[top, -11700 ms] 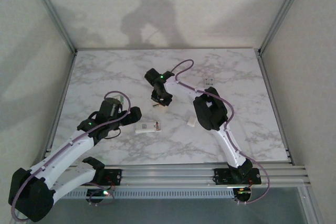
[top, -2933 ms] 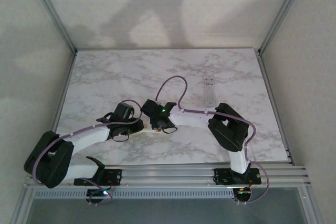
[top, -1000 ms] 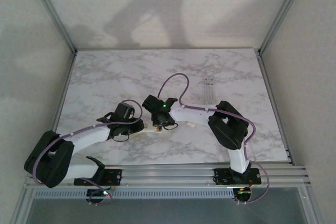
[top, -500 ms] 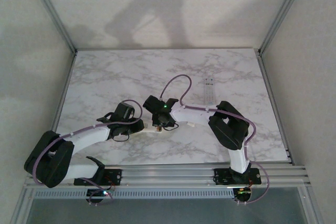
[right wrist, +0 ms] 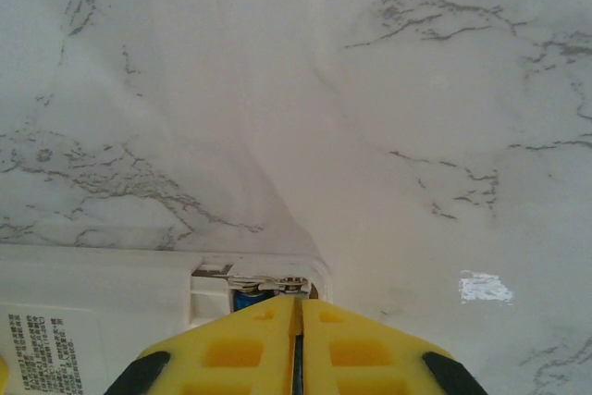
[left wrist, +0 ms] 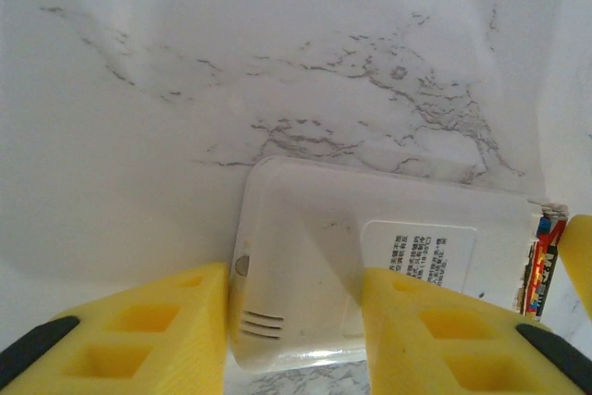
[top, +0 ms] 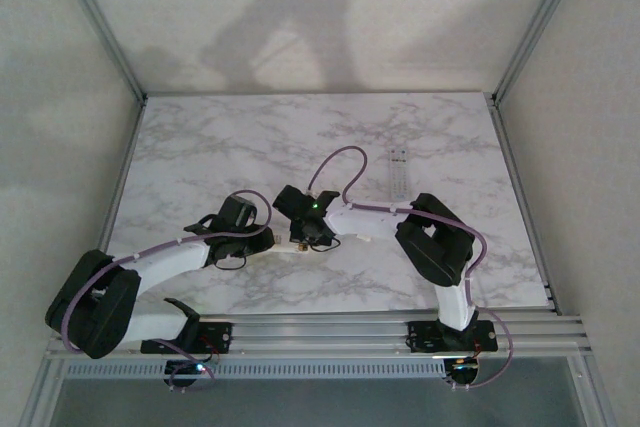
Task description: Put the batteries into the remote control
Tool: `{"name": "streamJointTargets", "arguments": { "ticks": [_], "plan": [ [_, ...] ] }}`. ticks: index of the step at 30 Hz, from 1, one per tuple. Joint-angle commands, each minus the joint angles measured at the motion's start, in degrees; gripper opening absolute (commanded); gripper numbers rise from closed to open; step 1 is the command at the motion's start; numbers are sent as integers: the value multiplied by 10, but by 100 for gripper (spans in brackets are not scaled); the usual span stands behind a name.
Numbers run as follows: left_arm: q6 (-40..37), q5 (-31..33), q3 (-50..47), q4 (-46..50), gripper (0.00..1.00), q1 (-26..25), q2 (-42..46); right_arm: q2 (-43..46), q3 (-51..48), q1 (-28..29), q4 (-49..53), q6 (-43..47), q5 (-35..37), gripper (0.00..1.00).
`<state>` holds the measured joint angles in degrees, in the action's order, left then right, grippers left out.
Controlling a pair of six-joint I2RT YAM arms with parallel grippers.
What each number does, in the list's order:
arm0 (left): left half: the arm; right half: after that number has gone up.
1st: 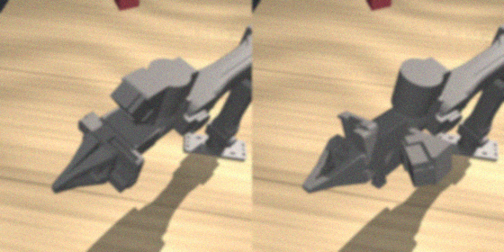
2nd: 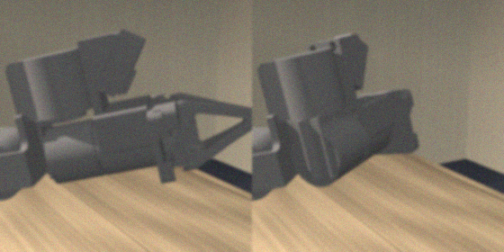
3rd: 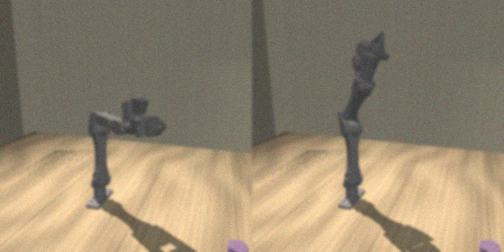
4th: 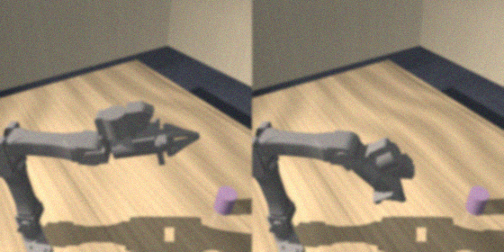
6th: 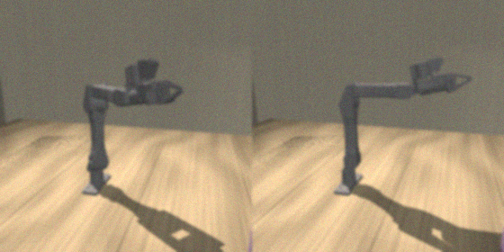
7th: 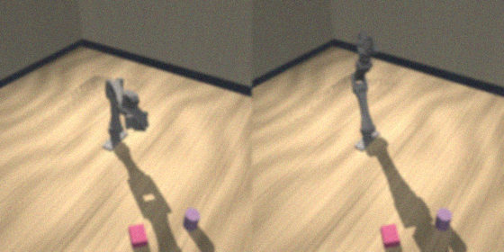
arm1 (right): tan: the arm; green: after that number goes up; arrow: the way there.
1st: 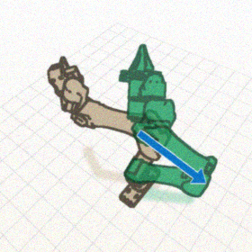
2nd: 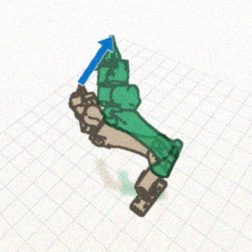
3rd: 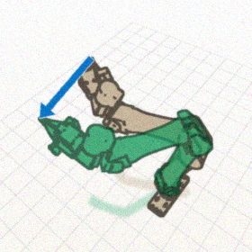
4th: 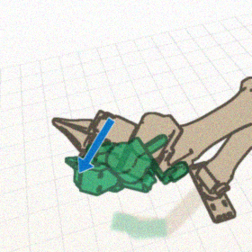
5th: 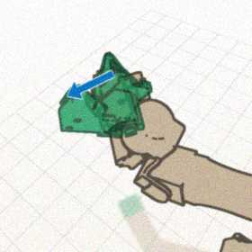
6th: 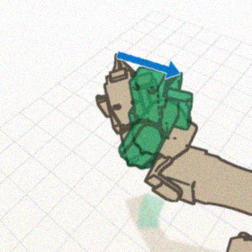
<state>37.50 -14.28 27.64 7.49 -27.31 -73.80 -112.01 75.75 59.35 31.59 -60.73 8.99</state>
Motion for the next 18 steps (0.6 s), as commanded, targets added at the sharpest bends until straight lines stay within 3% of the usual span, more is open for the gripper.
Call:
{"name": "streamJointTargets", "arguments": {
  "ticks": [1,11,18],
  "plan": [
    [1,-9,-5,13,43,-14,-4,-6,0,12,50,14,-20,11],
    [4,1,0,17,51,-15,5,36,36,9,71,38,-14,16],
    [4,11,0,27,57,-14,18,23,47,10,60,46,-30,11]
  ]
}}
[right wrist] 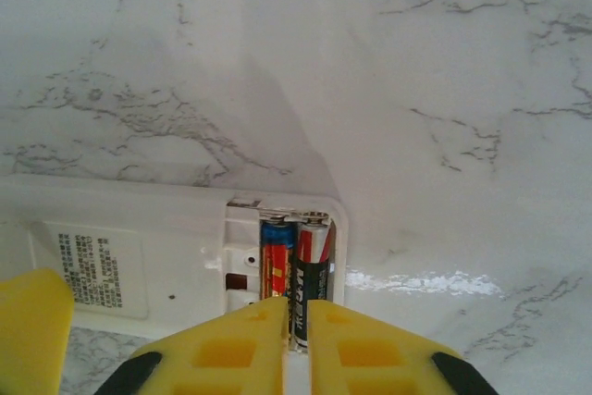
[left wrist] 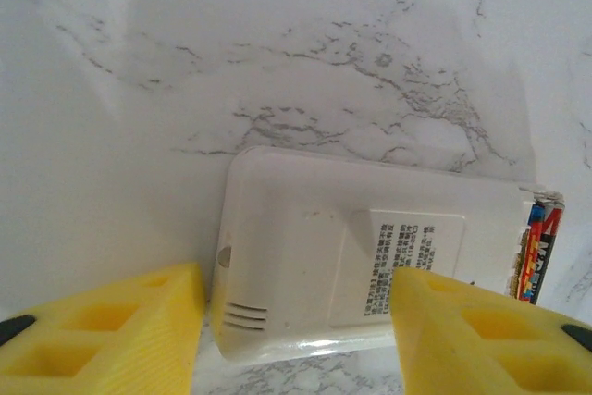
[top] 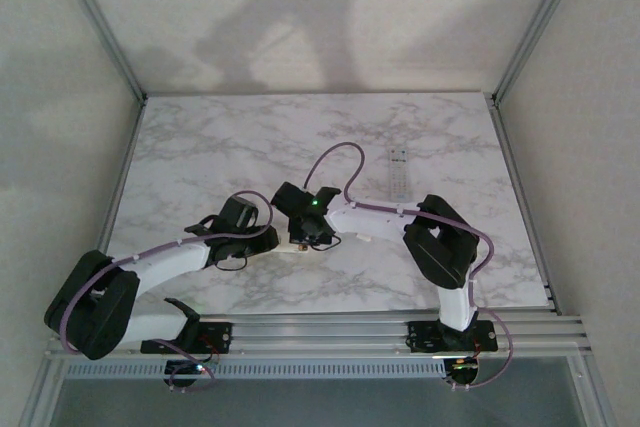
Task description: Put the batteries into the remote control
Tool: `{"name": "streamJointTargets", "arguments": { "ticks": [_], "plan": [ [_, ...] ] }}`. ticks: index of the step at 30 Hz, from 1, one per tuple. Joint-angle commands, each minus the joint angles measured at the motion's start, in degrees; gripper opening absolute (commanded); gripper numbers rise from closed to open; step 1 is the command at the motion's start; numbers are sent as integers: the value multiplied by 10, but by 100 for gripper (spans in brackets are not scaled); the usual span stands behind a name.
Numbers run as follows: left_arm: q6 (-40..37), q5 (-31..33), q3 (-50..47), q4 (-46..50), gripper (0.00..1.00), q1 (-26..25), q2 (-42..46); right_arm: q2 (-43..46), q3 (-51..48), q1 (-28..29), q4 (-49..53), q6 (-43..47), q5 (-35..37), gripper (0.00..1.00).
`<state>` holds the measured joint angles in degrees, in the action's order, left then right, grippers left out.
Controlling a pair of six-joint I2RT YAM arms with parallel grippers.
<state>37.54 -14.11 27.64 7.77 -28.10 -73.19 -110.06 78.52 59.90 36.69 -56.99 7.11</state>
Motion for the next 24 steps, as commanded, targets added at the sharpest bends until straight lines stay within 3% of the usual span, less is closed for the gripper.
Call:
{"name": "streamJointTargets", "arguments": {
  "ticks": [1,17,24],
  "plan": [
    [4,12,1,25,58,-6,15,-1,22,5,10,11,-14,11],
    [8,44,1,47,76,-6,52,-71,24,11,11,17,-26,6],
    [10,59,3,54,85,-6,71,-23,39,9,25,28,-17,7]
  ]
}}
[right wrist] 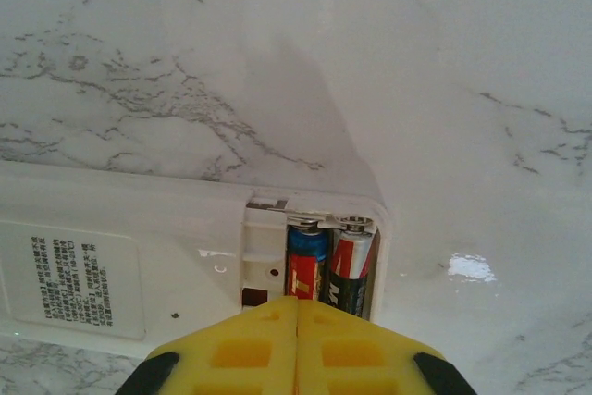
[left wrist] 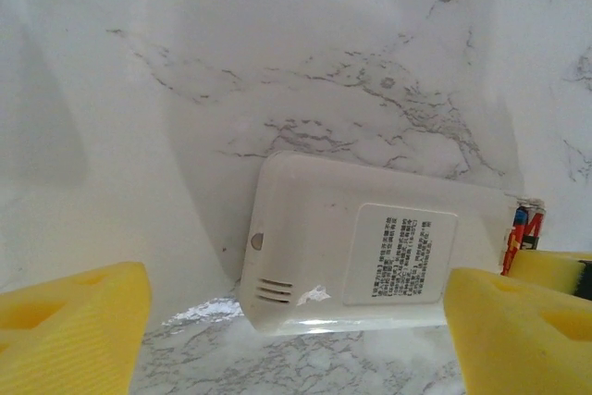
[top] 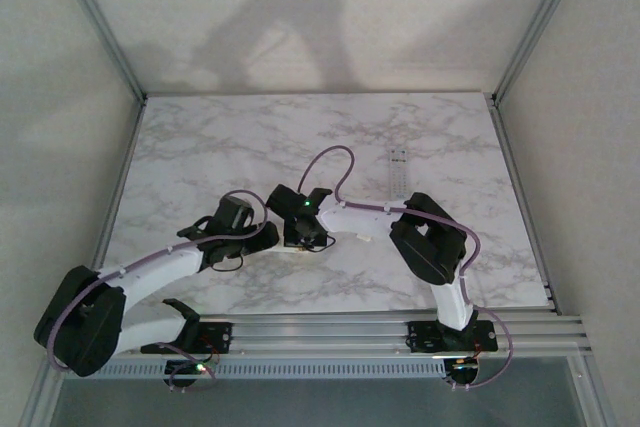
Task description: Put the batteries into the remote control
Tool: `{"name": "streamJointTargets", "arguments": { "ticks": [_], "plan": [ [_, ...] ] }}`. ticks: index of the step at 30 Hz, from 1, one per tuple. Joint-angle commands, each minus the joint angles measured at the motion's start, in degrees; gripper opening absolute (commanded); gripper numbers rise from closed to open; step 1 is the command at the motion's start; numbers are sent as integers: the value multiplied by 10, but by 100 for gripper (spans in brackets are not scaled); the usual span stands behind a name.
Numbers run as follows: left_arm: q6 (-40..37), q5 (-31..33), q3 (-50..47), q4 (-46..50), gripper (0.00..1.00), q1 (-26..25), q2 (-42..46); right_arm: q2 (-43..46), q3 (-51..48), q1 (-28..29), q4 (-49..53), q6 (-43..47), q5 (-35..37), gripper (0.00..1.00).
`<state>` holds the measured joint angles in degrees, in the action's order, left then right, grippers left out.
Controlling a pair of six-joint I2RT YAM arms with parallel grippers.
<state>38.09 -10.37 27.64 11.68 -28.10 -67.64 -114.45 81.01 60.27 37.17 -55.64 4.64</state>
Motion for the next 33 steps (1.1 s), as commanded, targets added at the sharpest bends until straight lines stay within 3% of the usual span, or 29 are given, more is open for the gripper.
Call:
{"name": "streamJointTargets", "arguments": {
  "ticks": [1,8,11,13,15,21,23,25,28,33],
  "plan": [
    [4,25,4,15,88,-6,20,36,18,6,22,19,13,8],
    [-2,33,12,20,96,-6,68,178,-51,-49,32,82,109,18],
    [-12,32,18,21,97,-6,98,245,-122,-99,-22,270,78,23],
    [-18,35,22,24,97,-6,120,285,-153,-120,-19,440,55,44],
    [-22,44,26,28,98,-6,140,313,-173,-144,-1,553,53,54],
    [-49,66,38,25,99,-6,183,344,-247,-212,-4,791,33,65],
    [-59,65,34,19,99,-6,199,343,-247,-238,3,803,-18,71],
    [-66,63,25,10,99,-6,218,339,-247,-256,8,836,-95,98],
    [-76,63,13,1,99,-6,240,303,-253,-261,14,893,-107,99],
    [-81,82,4,10,99,-6,265,216,-232,-276,28,914,-103,98]
  ]
}}
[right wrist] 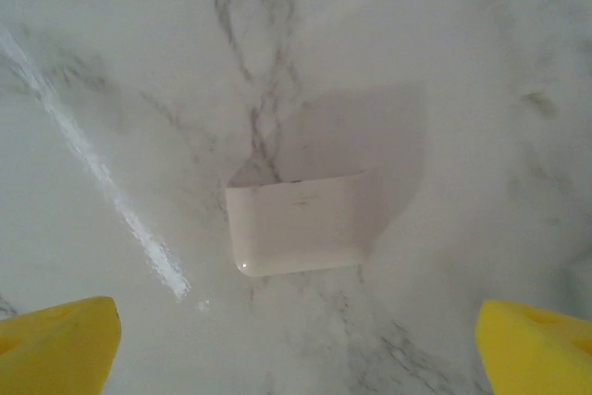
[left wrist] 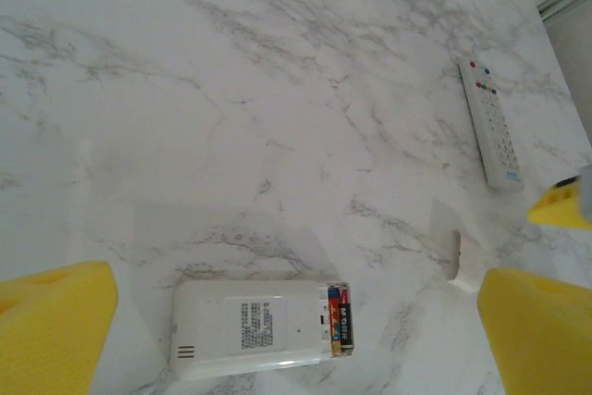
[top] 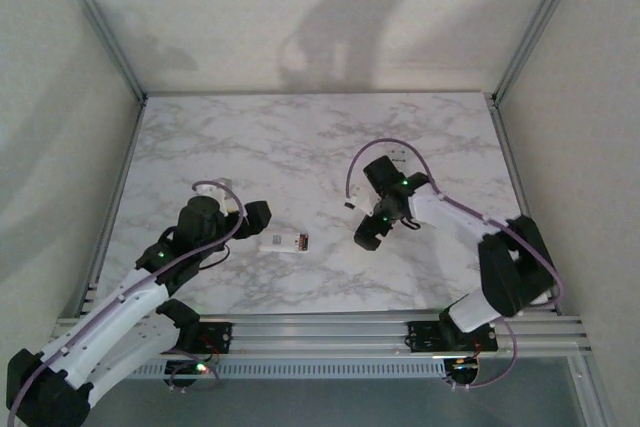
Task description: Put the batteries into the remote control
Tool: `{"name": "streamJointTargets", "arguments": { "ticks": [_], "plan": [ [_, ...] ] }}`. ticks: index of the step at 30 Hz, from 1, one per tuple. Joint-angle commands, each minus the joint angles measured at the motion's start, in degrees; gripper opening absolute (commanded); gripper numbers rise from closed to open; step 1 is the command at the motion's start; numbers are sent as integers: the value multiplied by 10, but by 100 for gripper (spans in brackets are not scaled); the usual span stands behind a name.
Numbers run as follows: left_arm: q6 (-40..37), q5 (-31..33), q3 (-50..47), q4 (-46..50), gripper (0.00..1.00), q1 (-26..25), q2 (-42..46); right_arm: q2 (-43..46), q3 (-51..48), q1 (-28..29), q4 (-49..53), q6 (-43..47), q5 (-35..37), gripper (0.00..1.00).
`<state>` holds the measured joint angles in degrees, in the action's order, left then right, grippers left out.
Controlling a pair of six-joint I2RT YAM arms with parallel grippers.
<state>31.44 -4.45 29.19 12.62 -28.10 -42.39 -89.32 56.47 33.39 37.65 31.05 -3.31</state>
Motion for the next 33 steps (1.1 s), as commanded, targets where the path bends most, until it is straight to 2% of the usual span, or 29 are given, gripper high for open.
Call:
{"name": "streamJointTargets", "arguments": {
  "ticks": [1,4,10,20,33],
  "plan": [
    [-12,23,-15,-1,99,-6,16,-48,16,-7,18,46,-20,98],
    [-3,26,-21,-1,99,-6,21,-73,17,-8,-6,43,8,97],
    [1,29,-22,5,99,-6,20,-104,23,-8,-21,38,4,92],
    [12,33,-25,5,99,-6,17,-143,64,-2,-15,4,3,68],
    [23,31,-40,-3,99,-6,17,-85,32,30,-60,28,28,66]
  ]
}}
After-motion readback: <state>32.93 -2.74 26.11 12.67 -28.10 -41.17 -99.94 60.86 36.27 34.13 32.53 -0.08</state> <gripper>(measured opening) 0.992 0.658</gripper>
